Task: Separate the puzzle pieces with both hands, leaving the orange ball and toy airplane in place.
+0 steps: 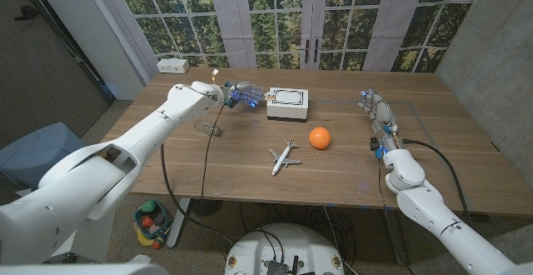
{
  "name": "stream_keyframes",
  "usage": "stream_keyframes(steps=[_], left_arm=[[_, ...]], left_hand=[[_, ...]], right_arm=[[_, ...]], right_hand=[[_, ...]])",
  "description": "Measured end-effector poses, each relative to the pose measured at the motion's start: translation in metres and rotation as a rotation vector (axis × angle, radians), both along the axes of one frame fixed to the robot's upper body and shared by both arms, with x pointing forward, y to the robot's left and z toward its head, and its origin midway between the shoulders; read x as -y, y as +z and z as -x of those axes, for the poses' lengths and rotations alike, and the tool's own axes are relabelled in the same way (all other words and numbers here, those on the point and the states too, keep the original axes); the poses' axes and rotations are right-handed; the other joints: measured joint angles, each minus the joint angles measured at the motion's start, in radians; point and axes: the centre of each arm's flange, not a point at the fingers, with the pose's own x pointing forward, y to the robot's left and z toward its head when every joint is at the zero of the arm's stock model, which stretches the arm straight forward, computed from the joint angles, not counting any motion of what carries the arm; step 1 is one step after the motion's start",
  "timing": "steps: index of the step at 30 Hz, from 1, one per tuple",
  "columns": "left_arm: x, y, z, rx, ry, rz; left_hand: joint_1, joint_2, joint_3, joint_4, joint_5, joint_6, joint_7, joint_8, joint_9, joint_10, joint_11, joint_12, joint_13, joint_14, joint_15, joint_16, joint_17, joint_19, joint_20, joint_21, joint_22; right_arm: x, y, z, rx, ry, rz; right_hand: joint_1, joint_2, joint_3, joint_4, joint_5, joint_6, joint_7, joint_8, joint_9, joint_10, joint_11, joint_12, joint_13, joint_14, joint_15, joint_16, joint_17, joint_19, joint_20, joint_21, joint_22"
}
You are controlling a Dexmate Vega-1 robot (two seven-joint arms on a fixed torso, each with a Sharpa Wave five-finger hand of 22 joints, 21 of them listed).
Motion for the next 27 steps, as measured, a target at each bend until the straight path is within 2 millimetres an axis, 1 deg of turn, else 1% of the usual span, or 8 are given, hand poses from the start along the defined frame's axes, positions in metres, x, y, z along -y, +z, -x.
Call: stream_keyframes(steps=[4, 8, 11, 12, 17, 20, 24, 27], left_arm=[[0.004, 0.001, -0.002, -0.007, -0.006, -0.002], [0.007, 0.001, -0.004, -0.010, -0.012, -0.008], [0.010, 0.002, -0.004, -0.005, -0.015, -0.011], [0.010, 0.002, -0.004, -0.004, -0.015, -0.011], [0.013, 0.002, -0.005, 0.003, -0.011, -0.009], [0.015, 0.003, -0.005, 0.009, -0.007, -0.003], [0.016, 0.002, -0.006, 0.015, 0.003, 0.016], [0.016, 0.001, -0.006, 0.016, 0.010, 0.036]], left_hand=[[0.020, 0.001, 0.000, 0.000, 0.000, 0.007, 0.007, -0.002, 0.005, 0.011, 0.000, 0.008, 0.014, 0.002, 0.002, 0.013, 0.000, -0.003, 0.004, 0.012, 0.005], [0.036, 0.001, -0.004, -0.004, 0.000, 0.009, 0.005, -0.002, 0.005, 0.018, -0.004, 0.023, 0.026, 0.011, 0.000, 0.024, 0.000, -0.005, 0.006, 0.021, 0.005], [0.062, 0.014, -0.004, -0.004, 0.004, 0.020, 0.005, -0.002, 0.009, 0.028, -0.003, 0.036, 0.040, 0.011, -0.001, 0.035, 0.000, -0.013, 0.013, 0.035, 0.009], [0.068, 0.018, -0.004, -0.004, 0.004, 0.026, 0.007, -0.002, 0.010, 0.033, -0.003, 0.040, 0.046, 0.011, -0.001, 0.038, 0.000, -0.013, 0.013, 0.036, 0.009], [0.103, 0.032, -0.004, -0.004, 0.004, 0.051, 0.004, -0.002, 0.018, 0.057, -0.003, 0.070, 0.075, 0.027, -0.002, 0.067, 0.000, -0.018, 0.018, 0.066, 0.014], [0.135, 0.056, 0.011, -0.007, 0.008, 0.075, 0.001, -0.002, 0.023, 0.075, -0.004, 0.092, 0.100, 0.034, -0.002, 0.084, 0.000, -0.018, 0.018, 0.089, 0.018], [0.181, 0.085, 0.034, -0.007, 0.012, 0.120, -0.007, 0.005, 0.032, 0.114, -0.016, 0.127, 0.134, 0.063, -0.006, 0.104, 0.000, -0.016, 0.016, 0.126, 0.018], [0.211, 0.091, 0.048, -0.008, 0.012, 0.154, -0.014, 0.015, 0.039, 0.144, -0.025, 0.151, 0.159, 0.091, -0.011, 0.121, 0.006, -0.007, 0.007, 0.157, 0.018]], right_arm=[[0.001, -0.001, 0.001, 0.004, -0.004, -0.006], [0.003, -0.002, 0.003, 0.007, -0.008, -0.012], [0.003, -0.003, 0.004, 0.009, -0.011, -0.016], [0.003, -0.003, 0.004, 0.009, -0.011, -0.016], [0.005, -0.004, 0.005, 0.012, -0.016, -0.023], [0.006, -0.005, 0.006, 0.013, -0.019, -0.027], [0.006, -0.006, 0.006, 0.015, -0.023, -0.031], [0.006, -0.007, 0.007, 0.015, -0.025, -0.033]], right_hand=[[0.000, 0.000, 0.000, 0.000, 0.000, 0.003, 0.003, 0.000, 0.000, 0.000, 0.000, 0.000, 0.000, 0.000, 0.000, 0.000, 0.000, 0.000, 0.000, -0.004, 0.000], [0.000, 0.000, 0.000, 0.000, 0.000, 0.005, 0.005, 0.000, 0.000, 0.000, 0.000, 0.000, 0.000, 0.001, 0.001, 0.000, 0.000, 0.005, -0.005, -0.008, 0.000], [-0.001, 0.001, -0.003, -0.003, 0.000, 0.005, 0.005, 0.000, 0.000, 0.000, 0.000, 0.000, 0.000, 0.004, 0.004, 0.000, 0.000, 0.005, -0.005, -0.008, 0.000], [-0.008, 0.008, -0.003, -0.003, 0.000, 0.005, 0.005, 0.000, 0.000, 0.000, 0.000, 0.000, 0.000, 0.004, 0.003, 0.000, 0.000, 0.005, -0.005, -0.008, 0.000], [-0.008, 0.008, -0.005, -0.005, 0.000, 0.005, 0.005, 0.000, 0.000, 0.000, 0.000, 0.000, 0.000, 0.007, 0.000, 0.000, -0.005, 0.005, -0.005, -0.015, 0.000], [-0.008, 0.008, -0.005, -0.005, 0.000, 0.005, 0.005, 0.000, 0.000, 0.000, 0.000, 0.000, 0.000, 0.007, 0.000, 0.000, -0.005, 0.005, -0.005, -0.019, 0.000], [-0.008, 0.008, -0.005, -0.005, -0.004, 0.005, 0.005, 0.000, 0.000, 0.000, 0.000, 0.000, 0.000, 0.007, 0.000, 0.000, -0.005, 0.009, -0.002, -0.019, 0.000], [-0.008, 0.008, -0.005, -0.005, -0.004, 0.005, 0.005, 0.000, 0.000, 0.005, 0.006, 0.000, -0.003, 0.011, 0.003, 0.000, -0.004, 0.009, -0.002, -0.019, 0.000]])
